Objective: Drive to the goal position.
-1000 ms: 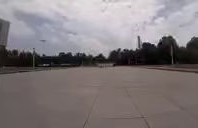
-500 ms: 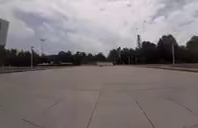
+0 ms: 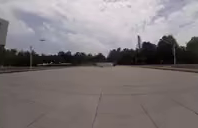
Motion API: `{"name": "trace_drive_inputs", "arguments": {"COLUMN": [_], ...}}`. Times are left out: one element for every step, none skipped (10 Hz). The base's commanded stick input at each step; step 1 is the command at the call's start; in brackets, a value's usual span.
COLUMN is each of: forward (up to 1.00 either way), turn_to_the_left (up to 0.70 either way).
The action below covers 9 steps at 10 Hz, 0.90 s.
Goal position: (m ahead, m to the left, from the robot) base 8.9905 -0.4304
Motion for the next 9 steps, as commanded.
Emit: {"name": "trace_drive_inputs", "arguments": {"forward": [0.7,0.7,0.7,0.7,0.7,0.7,0.7,0.7,0.7], "turn_to_the_left": [-0.22,-0.18,-0.04,0.0,0.0,0.0,0.0,0.0,0.0]}}
